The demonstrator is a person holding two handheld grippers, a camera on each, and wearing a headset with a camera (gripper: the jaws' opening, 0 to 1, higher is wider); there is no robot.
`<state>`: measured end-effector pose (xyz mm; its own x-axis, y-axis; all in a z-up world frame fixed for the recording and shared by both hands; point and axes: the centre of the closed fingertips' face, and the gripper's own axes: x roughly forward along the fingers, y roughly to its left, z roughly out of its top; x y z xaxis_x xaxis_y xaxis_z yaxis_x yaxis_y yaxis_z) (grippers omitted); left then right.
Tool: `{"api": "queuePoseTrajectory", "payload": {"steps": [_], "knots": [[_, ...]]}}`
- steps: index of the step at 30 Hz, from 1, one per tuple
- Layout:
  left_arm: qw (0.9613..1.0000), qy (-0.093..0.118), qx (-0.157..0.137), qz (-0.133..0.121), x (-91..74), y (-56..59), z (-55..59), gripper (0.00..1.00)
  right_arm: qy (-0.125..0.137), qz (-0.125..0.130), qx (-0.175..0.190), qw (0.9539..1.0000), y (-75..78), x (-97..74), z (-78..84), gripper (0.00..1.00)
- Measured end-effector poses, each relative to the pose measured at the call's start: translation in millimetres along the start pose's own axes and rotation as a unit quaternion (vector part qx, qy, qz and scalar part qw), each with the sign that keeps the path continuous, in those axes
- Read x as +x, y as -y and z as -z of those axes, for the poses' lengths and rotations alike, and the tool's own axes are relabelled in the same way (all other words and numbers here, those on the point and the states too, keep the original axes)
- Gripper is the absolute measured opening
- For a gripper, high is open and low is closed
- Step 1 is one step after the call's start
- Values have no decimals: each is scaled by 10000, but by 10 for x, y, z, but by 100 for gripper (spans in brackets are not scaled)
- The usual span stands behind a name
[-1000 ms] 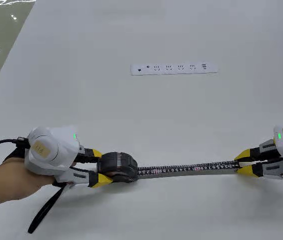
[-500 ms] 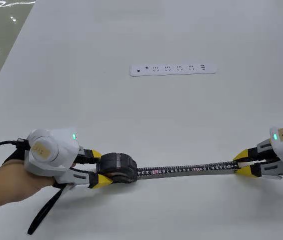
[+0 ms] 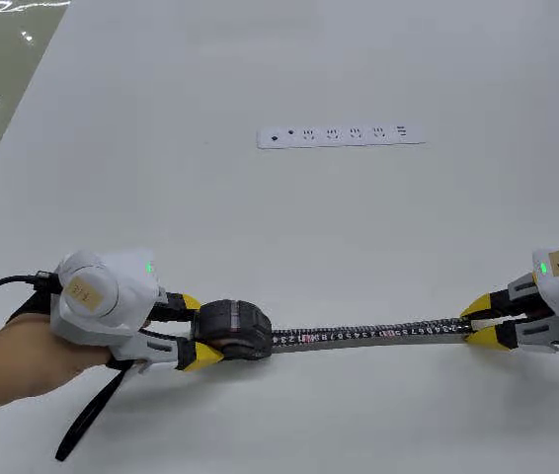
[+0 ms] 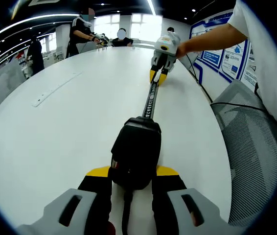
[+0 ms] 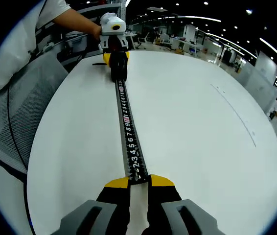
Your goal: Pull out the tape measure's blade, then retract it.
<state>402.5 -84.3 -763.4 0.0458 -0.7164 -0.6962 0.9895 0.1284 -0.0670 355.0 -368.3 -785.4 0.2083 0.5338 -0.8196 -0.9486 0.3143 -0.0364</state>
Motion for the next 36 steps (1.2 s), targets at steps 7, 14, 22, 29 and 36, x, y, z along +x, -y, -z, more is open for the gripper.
{"api": "queuePoseTrajectory", "payload": {"steps": [7,14,22,29,36], "knots": [[10000,-47,70,8,8,-7,2,28,9,40,76,10000,7,-8,-5,11],[9999,-114,68,-38,8,-29,9,36,23,74,391,9992,28,43,10,18],[10000,-29,-1,-66,-26,-39,-14,37,81,75,455,9989,14,44,-19,18],[9997,89,-133,-188,-91,-21,-39,39,348,178,725,9966,2,-20,-148,21],[9975,318,-400,-496,-240,-9,-43,42,554,342,1102,9918,-33,-103,-270,30]]}}
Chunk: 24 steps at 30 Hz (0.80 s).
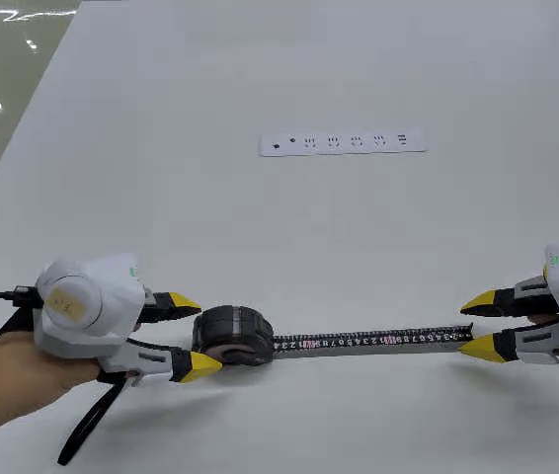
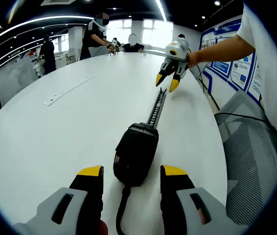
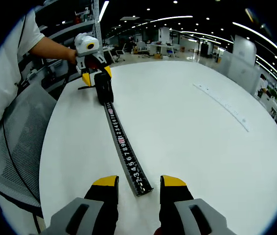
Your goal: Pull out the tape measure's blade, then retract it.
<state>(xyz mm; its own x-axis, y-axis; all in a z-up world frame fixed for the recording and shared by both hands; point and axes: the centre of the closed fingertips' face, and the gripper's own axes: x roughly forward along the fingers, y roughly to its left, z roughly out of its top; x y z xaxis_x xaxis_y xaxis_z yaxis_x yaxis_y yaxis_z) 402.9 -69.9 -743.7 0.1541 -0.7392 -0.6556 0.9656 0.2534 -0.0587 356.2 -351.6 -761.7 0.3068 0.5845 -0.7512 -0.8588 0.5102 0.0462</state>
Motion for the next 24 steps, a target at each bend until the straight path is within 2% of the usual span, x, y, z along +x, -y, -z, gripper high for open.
{"api": "queuePoseTrajectory", "payload": {"steps": [4,6,8,12,15,17,18,20,22,24], "knots": [[9994,156,-214,-236,-126,7,-2,45,68,92,166,9998,-80,-26,-33,36],[9988,183,-326,-312,-182,20,26,47,126,103,372,9992,-132,-40,-45,39],[9982,210,-382,-415,-235,28,52,49,157,187,413,9988,-159,-64,-47,43],[9956,339,-530,-688,-347,20,57,51,252,336,540,9977,-201,-106,-66,49],[9936,415,-655,-819,-419,55,66,53,360,407,657,9964,-234,-142,-86,51],[9926,443,-708,-881,-456,92,97,55,382,485,701,9956,-246,-158,-79,54],[9914,475,-691,-1009,-484,91,117,55,421,512,745,9950,-263,-169,-86,55],[9907,506,-784,-989,-507,137,139,56,459,556,795,9942,-285,-180,-93,57],[9888,532,-873,-1088,-544,143,180,57,497,574,849,9935,-323,-192,-102,59],[9892,432,-799,-1154,-561,186,240,58,558,653,846,9927,-354,-204,-126,61]]}}
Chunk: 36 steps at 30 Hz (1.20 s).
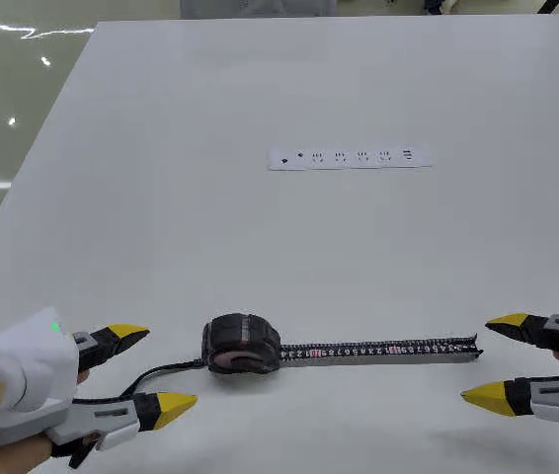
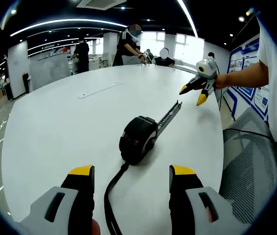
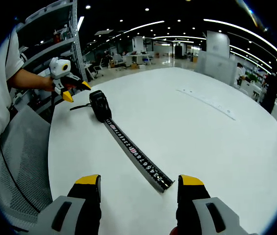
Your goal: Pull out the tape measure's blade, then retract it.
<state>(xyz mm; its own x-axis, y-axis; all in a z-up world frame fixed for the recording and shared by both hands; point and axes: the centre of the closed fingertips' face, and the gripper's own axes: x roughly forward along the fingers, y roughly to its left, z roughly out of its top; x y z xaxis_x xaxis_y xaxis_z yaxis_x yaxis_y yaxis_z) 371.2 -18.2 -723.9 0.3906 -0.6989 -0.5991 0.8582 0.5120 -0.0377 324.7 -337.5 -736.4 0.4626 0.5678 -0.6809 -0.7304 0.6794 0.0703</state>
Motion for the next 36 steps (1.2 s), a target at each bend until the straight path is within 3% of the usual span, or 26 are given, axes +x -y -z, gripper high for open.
{"api": "queuePoseTrajectory", "payload": {"steps": [16,23,27,36], "knots": [[9976,193,-457,-490,-394,31,199,71,368,310,200,9986,-274,-136,-96,79],[9961,136,-593,-644,-525,79,324,76,437,393,301,9978,-402,-187,-90,85],[9930,285,-737,-872,-617,64,323,79,548,546,302,9965,-442,-253,-129,88],[9905,329,-909,-975,-713,169,382,84,572,669,334,9956,-540,-333,-40,91]]}}
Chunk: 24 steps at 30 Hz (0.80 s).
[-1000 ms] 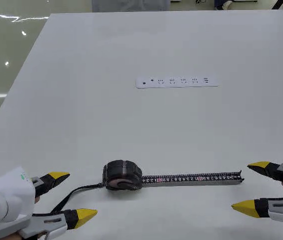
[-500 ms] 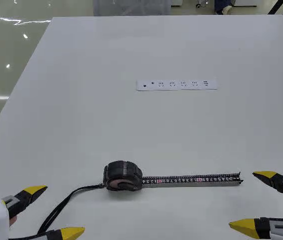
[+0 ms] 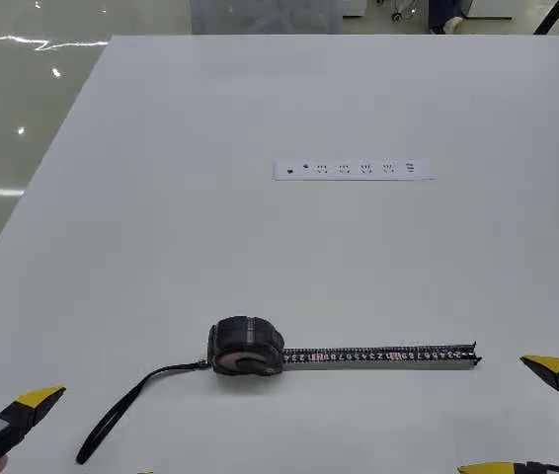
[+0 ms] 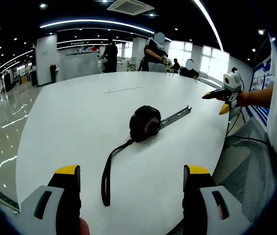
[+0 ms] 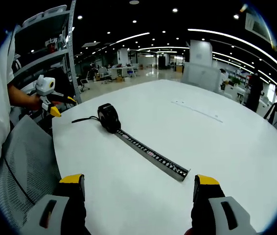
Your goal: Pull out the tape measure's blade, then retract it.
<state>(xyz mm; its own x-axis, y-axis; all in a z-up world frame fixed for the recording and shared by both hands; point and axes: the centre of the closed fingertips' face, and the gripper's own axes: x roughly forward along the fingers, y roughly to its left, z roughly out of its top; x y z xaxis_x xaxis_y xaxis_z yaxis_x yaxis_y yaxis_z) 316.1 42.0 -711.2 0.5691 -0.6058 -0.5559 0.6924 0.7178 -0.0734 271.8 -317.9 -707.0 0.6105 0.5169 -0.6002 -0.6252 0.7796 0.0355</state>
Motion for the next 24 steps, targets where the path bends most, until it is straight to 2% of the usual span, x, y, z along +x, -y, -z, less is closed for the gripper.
{"api": "queuePoseTrajectory", "payload": {"steps": [11,24], "knots": [[9999,-36,23,-125,-91,71,105,87,-95,-9,123,9999,-59,-60,197,92],[9999,-70,-39,-121,-125,77,130,87,-84,46,161,9998,-41,-76,193,92]]}}
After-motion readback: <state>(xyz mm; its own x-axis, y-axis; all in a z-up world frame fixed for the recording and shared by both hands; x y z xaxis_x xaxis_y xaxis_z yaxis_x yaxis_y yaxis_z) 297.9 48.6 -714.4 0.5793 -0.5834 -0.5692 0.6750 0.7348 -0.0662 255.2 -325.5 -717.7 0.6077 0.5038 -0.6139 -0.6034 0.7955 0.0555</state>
